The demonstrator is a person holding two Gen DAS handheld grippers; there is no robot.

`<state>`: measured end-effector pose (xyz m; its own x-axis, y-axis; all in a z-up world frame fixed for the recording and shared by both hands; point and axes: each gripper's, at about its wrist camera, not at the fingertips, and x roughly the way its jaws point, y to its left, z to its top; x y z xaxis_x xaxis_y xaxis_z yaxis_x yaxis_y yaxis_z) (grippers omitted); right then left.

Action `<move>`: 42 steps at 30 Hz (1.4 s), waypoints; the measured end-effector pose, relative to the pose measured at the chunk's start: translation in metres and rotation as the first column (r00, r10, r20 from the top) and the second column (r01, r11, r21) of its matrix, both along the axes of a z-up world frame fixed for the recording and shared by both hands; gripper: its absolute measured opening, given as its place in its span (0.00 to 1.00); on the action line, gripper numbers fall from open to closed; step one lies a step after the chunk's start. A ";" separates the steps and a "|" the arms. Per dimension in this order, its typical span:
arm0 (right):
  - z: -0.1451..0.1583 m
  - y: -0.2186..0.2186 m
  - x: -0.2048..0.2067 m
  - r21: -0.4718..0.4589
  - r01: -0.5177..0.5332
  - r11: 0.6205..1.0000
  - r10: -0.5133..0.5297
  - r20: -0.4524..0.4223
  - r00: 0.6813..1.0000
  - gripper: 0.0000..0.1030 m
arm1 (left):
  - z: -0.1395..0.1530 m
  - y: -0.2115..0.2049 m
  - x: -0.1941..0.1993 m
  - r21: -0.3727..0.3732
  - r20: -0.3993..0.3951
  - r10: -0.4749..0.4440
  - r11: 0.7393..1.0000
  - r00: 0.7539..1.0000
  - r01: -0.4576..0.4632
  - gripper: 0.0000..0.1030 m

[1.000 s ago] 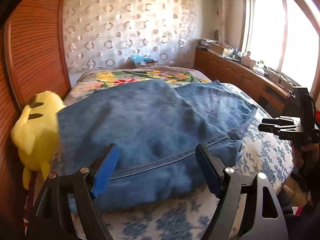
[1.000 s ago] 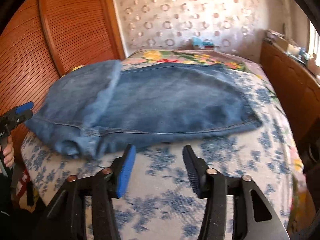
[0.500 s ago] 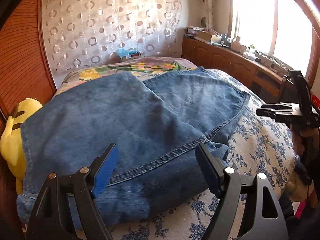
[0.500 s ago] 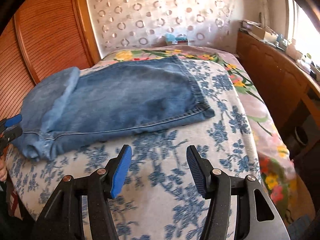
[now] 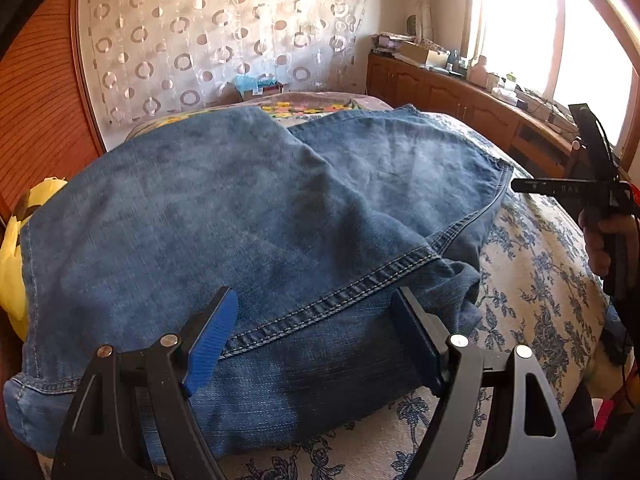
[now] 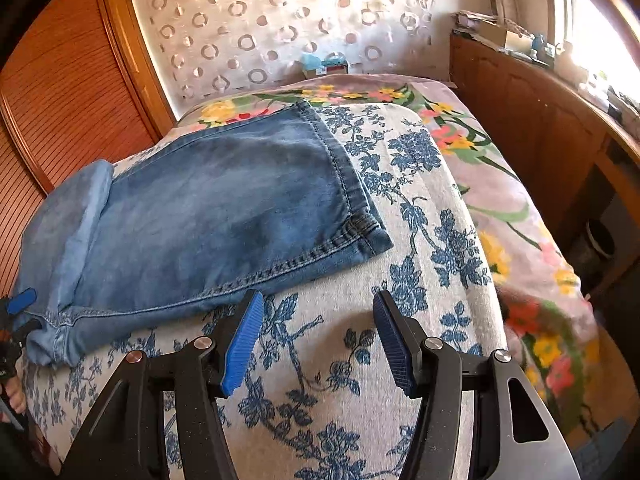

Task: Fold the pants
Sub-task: 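Grasp the jeans edge with the right gripper and fold it over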

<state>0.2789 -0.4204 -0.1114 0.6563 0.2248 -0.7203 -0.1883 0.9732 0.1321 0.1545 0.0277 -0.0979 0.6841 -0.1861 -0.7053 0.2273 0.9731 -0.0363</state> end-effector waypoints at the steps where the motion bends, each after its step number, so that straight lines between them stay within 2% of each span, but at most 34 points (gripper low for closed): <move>1: 0.000 0.000 0.004 -0.008 0.001 1.000 -0.001 0.003 1.000 0.57 | -0.001 0.000 0.000 0.000 -0.001 0.000 1.000 1.000 0.000 0.77; 4: 0.000 0.012 0.013 -0.011 0.008 1.000 -0.008 0.001 1.000 0.57 | -0.003 -0.001 0.001 -0.002 -0.004 0.002 1.000 1.000 -0.002 0.77; 11: -0.005 0.031 0.029 0.047 0.041 0.998 -0.040 -0.012 0.999 0.56 | -0.004 -0.001 0.001 -0.002 -0.002 0.003 1.000 1.000 -0.003 0.77; 12: -0.006 0.034 0.032 0.039 0.043 0.998 -0.043 -0.007 0.999 0.51 | -0.003 0.000 0.000 -0.005 -0.001 0.004 1.000 1.000 -0.004 0.77; 13: -0.007 0.037 0.032 0.021 0.041 0.999 -0.041 0.000 0.999 0.31 | -0.002 0.001 -0.001 -0.011 -0.001 0.005 1.000 1.000 -0.005 0.77; 14: -0.008 0.040 0.033 0.005 0.035 0.999 -0.035 0.006 0.999 0.17 | 0.000 0.003 -0.003 -0.014 0.000 0.006 1.000 1.000 -0.006 0.77; 16: -0.008 0.047 0.032 0.028 0.017 0.999 -0.017 0.005 1.000 0.08 | 0.005 0.007 -0.006 -0.021 0.010 0.008 1.000 1.000 -0.008 0.77; 21: 0.006 0.068 0.032 0.062 -0.036 0.997 0.031 0.083 0.996 0.07 | 0.016 0.023 -0.012 -0.021 0.036 0.035 0.999 0.999 -0.034 0.77; 25: 0.030 0.101 0.026 0.067 -0.118 0.991 0.106 0.153 0.982 0.06 | 0.026 0.038 -0.020 -0.024 0.058 0.063 0.998 0.996 -0.062 0.77; 28: 0.051 0.131 0.022 0.065 -0.196 0.978 0.179 0.209 0.961 0.06 | 0.030 0.050 -0.025 -0.030 0.070 0.089 0.996 0.994 -0.087 0.77; 30: 0.066 0.154 0.014 0.046 -0.252 0.966 0.232 0.266 0.936 0.06 | 0.033 0.059 -0.028 -0.033 0.076 0.110 0.994 0.991 -0.108 0.77; 34: 0.100 0.196 0.003 0.048 -0.348 0.936 0.316 0.320 0.893 0.06 | 0.043 0.075 -0.035 -0.035 0.094 0.145 0.989 0.985 -0.142 0.77; 38: 0.129 0.241 -0.019 0.016 -0.446 0.895 0.409 0.370 0.834 0.06 | 0.051 0.089 -0.046 -0.036 0.116 0.181 0.983 0.977 -0.178 0.77; 42: 0.140 0.276 -0.034 -0.011 -0.535 0.845 0.499 0.375 0.781 0.06 | 0.060 0.105 -0.058 -0.044 0.137 0.213 0.977 0.967 -0.209 0.77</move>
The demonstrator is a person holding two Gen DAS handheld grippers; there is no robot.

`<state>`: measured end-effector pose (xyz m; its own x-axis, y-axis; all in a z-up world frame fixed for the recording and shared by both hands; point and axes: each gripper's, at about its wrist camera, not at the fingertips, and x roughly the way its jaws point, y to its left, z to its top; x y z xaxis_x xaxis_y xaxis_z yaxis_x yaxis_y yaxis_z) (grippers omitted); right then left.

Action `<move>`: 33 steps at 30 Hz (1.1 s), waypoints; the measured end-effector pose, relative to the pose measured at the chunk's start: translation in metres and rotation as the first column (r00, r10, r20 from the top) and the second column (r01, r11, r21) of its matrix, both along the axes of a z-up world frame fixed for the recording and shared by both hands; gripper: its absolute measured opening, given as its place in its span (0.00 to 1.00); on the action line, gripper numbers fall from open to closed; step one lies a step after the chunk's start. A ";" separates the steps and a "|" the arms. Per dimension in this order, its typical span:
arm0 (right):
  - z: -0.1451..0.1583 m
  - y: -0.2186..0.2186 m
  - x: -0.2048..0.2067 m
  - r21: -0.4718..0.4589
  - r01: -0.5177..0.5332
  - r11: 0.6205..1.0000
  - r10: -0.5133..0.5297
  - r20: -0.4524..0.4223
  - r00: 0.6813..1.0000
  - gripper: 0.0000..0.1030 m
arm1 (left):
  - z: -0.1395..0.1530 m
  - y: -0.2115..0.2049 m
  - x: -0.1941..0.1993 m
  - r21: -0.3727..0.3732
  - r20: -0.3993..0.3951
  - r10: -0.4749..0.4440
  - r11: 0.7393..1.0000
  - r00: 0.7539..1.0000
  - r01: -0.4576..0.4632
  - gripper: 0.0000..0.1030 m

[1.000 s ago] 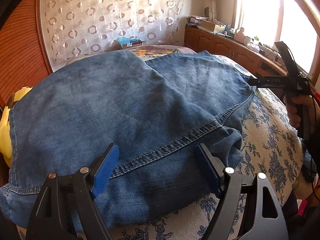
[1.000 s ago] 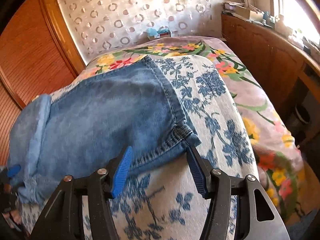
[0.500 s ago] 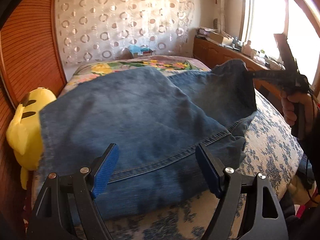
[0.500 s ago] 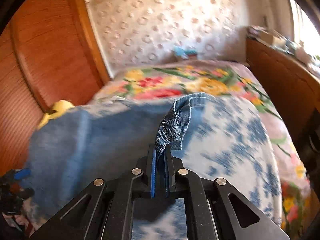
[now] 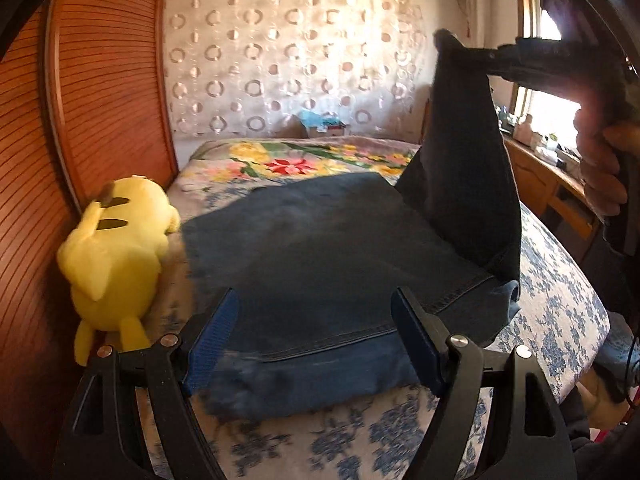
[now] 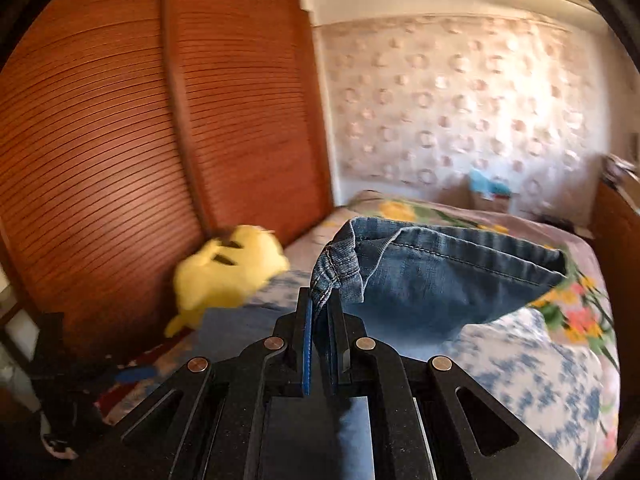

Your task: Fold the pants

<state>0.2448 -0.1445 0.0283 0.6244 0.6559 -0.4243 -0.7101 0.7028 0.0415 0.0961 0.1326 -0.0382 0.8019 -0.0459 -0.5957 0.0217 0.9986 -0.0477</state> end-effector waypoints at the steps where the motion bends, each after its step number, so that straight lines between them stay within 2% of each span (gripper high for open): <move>1: 0.002 0.006 -0.002 -0.009 -0.019 1.000 0.019 0.010 1.000 0.06 | 0.002 0.005 -0.003 -0.001 0.005 0.008 1.000 1.000 -0.008 0.77; 7: -0.004 0.028 0.004 -0.047 -0.109 0.993 0.109 -0.021 0.994 0.06 | 0.009 0.019 -0.009 -0.010 0.024 0.041 0.999 0.999 -0.040 0.77; 11: -0.017 0.034 0.019 -0.096 -0.149 0.984 0.140 -0.097 0.985 0.06 | 0.006 0.026 -0.012 -0.023 0.024 0.056 0.998 0.998 -0.055 0.77; 13: -0.021 0.034 0.022 -0.126 -0.160 0.979 0.147 -0.112 0.983 0.12 | 0.004 0.028 -0.012 -0.024 0.018 0.060 0.998 0.998 -0.060 0.77; 15: -0.022 0.032 0.026 -0.139 -0.179 0.974 0.162 -0.124 0.979 0.22 | 0.002 0.030 -0.010 -0.023 0.011 0.063 0.998 0.998 -0.063 0.77; 17: -0.014 0.038 0.031 -0.141 -0.170 0.975 0.154 -0.117 0.981 0.32 | 0.003 0.028 -0.010 -0.024 0.008 0.065 0.998 0.998 -0.065 0.77; 19: -0.012 0.034 0.029 -0.146 -0.165 0.976 0.149 -0.113 0.982 0.35 | 0.002 0.027 -0.010 -0.026 0.007 0.064 0.998 0.998 -0.064 0.77; 22: -0.012 0.025 0.018 -0.153 -0.131 0.980 0.114 -0.113 0.987 0.36 | 0.001 0.025 -0.008 -0.023 0.001 0.058 0.998 0.998 -0.058 0.77; 24: -0.024 0.021 0.013 -0.160 -0.108 0.981 0.089 -0.120 0.989 0.36 | -0.001 0.022 -0.004 -0.017 -0.006 0.050 0.999 0.999 -0.050 0.77; 31: -0.056 0.016 0.036 -0.222 -0.014 0.975 -0.021 -0.156 0.987 0.37 | -0.016 0.013 0.011 -0.022 -0.027 0.006 1.000 1.000 -0.007 0.77; 33: -0.066 0.019 0.047 -0.226 0.006 0.974 -0.049 -0.184 0.982 0.37 | -0.023 0.011 0.018 -0.013 -0.047 0.002 1.000 0.999 -0.002 0.72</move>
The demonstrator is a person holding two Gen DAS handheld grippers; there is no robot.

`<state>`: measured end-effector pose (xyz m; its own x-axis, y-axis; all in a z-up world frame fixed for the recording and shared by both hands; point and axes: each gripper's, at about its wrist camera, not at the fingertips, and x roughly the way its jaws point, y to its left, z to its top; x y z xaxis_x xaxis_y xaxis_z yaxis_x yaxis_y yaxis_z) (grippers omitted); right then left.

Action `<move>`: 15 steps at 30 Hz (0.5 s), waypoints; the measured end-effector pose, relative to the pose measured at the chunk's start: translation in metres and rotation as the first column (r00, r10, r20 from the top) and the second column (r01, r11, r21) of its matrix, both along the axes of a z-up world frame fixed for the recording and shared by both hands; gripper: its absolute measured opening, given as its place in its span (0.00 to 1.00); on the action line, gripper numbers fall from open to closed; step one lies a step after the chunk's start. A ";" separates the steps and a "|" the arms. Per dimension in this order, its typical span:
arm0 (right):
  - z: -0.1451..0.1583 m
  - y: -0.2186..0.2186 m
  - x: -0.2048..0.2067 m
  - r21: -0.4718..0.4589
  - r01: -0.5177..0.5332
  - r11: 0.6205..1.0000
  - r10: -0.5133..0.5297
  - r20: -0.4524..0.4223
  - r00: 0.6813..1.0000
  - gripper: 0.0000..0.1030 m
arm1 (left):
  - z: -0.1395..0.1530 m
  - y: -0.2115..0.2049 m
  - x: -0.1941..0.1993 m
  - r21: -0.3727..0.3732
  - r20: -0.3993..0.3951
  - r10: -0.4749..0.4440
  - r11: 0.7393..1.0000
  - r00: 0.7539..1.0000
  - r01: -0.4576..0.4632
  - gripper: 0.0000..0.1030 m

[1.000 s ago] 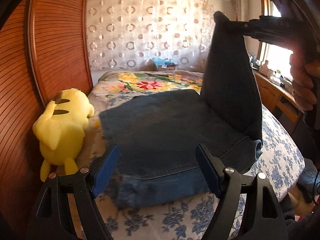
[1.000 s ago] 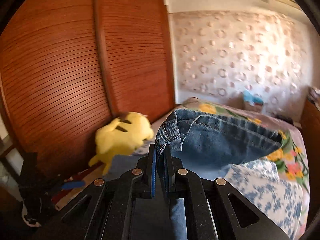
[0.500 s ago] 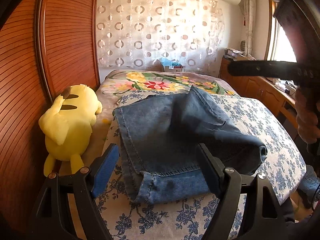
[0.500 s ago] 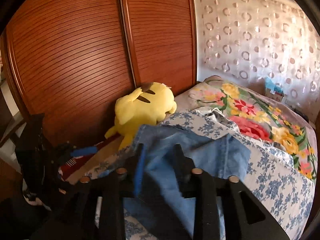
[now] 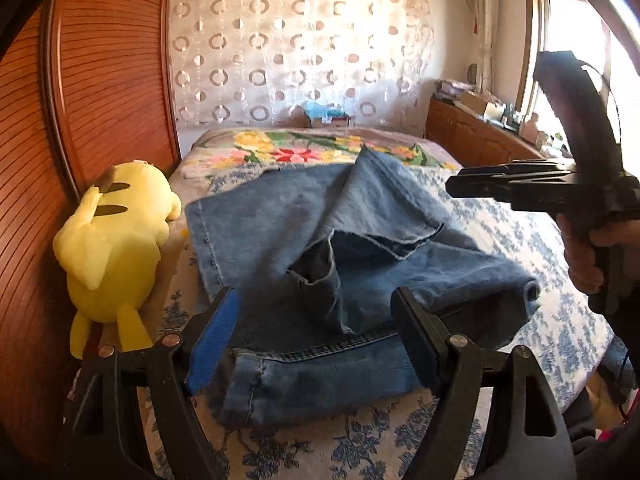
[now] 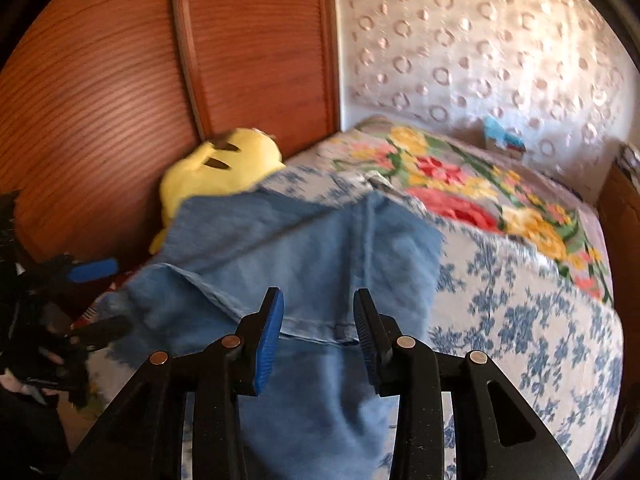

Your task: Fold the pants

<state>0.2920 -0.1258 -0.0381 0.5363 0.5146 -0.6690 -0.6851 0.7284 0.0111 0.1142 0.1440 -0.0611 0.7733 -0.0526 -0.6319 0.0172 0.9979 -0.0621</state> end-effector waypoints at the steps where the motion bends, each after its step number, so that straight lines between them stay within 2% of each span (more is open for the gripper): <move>1: -0.003 0.001 0.004 0.000 0.014 1.000 -0.014 -0.015 1.000 0.37 | -0.002 0.000 0.002 0.002 -0.006 0.001 1.000 1.000 0.000 0.70; 4: -0.012 0.007 0.015 0.009 0.033 0.999 -0.033 -0.048 0.998 0.37 | -0.007 0.001 0.011 0.005 -0.014 -0.007 1.000 1.000 0.007 0.57; 6: -0.017 0.012 0.021 0.013 0.041 0.999 -0.040 -0.078 0.996 0.37 | -0.010 0.003 0.014 0.003 -0.020 -0.008 1.000 1.000 0.008 0.40; 10: -0.027 0.027 0.028 -0.009 0.050 0.999 -0.051 -0.117 0.992 0.37 | -0.010 0.004 0.012 -0.020 -0.010 -0.017 1.000 1.000 0.017 0.30; 12: -0.030 0.036 0.029 -0.032 0.044 0.999 -0.048 -0.143 0.989 0.36 | -0.009 0.004 0.010 -0.018 -0.004 -0.008 1.000 1.000 0.008 0.20; 13: -0.029 0.040 0.029 -0.041 0.043 0.998 -0.049 -0.152 0.987 0.31 | -0.009 0.003 0.009 -0.016 -0.008 -0.010 1.000 1.000 0.010 0.19; 14: -0.028 0.044 0.027 -0.042 0.035 0.999 -0.041 -0.161 0.986 0.19 | -0.009 0.002 0.007 -0.016 -0.007 -0.014 1.000 1.000 0.014 0.16; 15: -0.026 0.046 0.026 -0.037 0.020 0.999 -0.026 -0.167 0.986 0.15 | -0.009 0.001 0.005 -0.016 -0.004 -0.017 1.000 1.000 0.017 0.14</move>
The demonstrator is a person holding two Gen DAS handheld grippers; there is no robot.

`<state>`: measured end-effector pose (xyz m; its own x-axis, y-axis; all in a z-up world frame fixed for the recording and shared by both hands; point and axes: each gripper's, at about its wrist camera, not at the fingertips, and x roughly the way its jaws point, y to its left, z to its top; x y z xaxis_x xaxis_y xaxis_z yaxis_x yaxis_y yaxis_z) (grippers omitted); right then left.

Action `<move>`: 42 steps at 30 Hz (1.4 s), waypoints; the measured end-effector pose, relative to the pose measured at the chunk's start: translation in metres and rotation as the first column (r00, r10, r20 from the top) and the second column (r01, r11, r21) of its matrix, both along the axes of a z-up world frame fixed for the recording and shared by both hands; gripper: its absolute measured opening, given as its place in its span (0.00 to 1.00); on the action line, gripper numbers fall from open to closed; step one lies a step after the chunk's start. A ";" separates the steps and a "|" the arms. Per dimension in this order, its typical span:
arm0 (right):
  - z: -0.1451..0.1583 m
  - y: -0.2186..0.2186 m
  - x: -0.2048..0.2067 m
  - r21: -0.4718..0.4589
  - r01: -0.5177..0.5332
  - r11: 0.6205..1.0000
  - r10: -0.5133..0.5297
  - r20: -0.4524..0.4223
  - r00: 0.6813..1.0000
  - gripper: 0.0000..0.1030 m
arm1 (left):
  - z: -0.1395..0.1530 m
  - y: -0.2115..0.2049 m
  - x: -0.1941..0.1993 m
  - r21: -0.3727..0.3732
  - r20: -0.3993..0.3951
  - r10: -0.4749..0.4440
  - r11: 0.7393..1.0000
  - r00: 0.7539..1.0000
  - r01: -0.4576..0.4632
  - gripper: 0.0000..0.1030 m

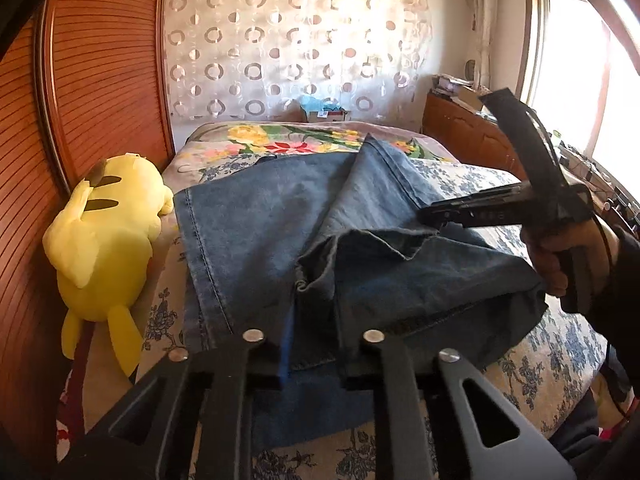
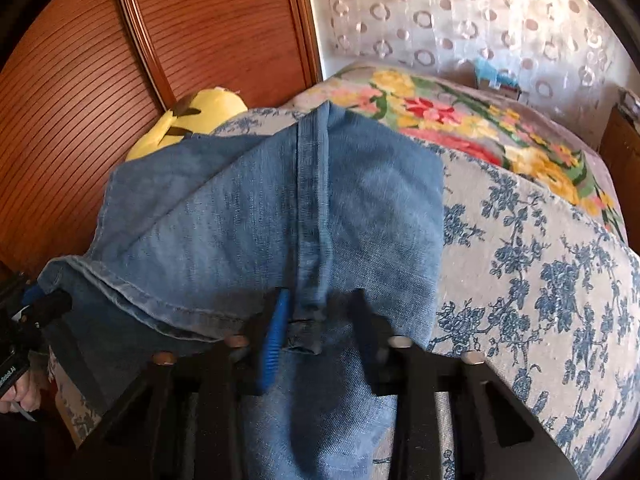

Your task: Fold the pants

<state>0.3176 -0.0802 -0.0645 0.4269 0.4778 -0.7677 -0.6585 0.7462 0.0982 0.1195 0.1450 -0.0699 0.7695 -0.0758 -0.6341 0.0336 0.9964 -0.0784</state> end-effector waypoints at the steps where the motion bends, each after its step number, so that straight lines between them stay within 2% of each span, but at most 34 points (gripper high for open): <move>1: 0.005 0.004 -0.004 0.000 -0.013 1.000 0.013 0.014 1.000 0.12 | 0.001 -0.001 -0.002 0.000 0.003 -0.002 1.000 1.000 0.002 0.13; 7: 0.045 0.031 -0.024 0.066 -0.065 0.996 0.058 0.101 0.993 0.10 | 0.011 0.000 -0.028 -0.032 0.058 -0.004 0.999 0.998 0.006 0.11; 14: 0.088 0.091 -0.049 0.095 -0.150 0.984 0.131 0.179 0.975 0.10 | 0.008 0.001 -0.049 -0.066 0.072 0.002 0.998 0.997 0.003 0.11; 19: 0.100 0.138 -0.063 0.080 -0.218 0.973 0.198 0.203 0.959 0.09 | 0.001 0.007 -0.054 -0.084 0.064 0.016 0.996 0.998 -0.011 0.11; 24: 0.093 0.175 -0.060 0.048 -0.220 0.974 0.206 0.212 0.955 0.07 | -0.007 0.010 -0.054 -0.085 0.036 0.021 0.996 0.999 -0.018 0.11; 26: 0.091 0.179 -0.059 0.063 -0.218 0.974 0.202 0.195 0.960 0.07 | -0.008 0.012 -0.055 -0.084 0.035 0.020 0.996 0.999 -0.017 0.11; 28: 0.084 0.167 -0.040 0.082 -0.213 0.974 0.193 0.198 0.961 0.08 | -0.007 0.013 -0.057 -0.086 0.035 0.018 0.996 0.999 -0.015 0.14; 31: 0.078 0.146 -0.026 0.127 -0.213 0.969 0.185 0.202 0.962 0.15 | -0.006 0.017 -0.060 -0.081 0.038 0.032 0.996 0.999 -0.029 0.20; 34: 0.082 0.128 -0.027 0.156 -0.207 0.966 0.172 0.211 0.962 0.36 | -0.004 0.024 -0.063 -0.075 0.041 0.066 0.995 0.997 -0.063 0.24; 37: 0.081 0.116 -0.027 0.146 -0.203 0.968 0.166 0.232 0.958 0.36 | -0.001 0.031 -0.062 -0.073 0.048 0.091 0.993 0.995 -0.088 0.39; 38: 0.080 0.111 -0.029 0.132 -0.199 0.971 0.163 0.239 0.957 0.37 | 0.000 0.032 -0.062 -0.072 0.051 0.094 0.993 0.994 -0.090 0.48; 40: 0.079 0.099 -0.034 0.121 -0.191 0.974 0.157 0.250 0.955 0.37 | 0.002 0.033 -0.061 -0.066 0.053 0.093 0.994 0.994 -0.090 0.52; 42: 0.076 0.083 -0.037 0.116 -0.181 0.977 0.147 0.256 0.956 0.37 | 0.005 0.031 -0.060 -0.046 0.057 0.098 0.994 0.994 -0.095 0.62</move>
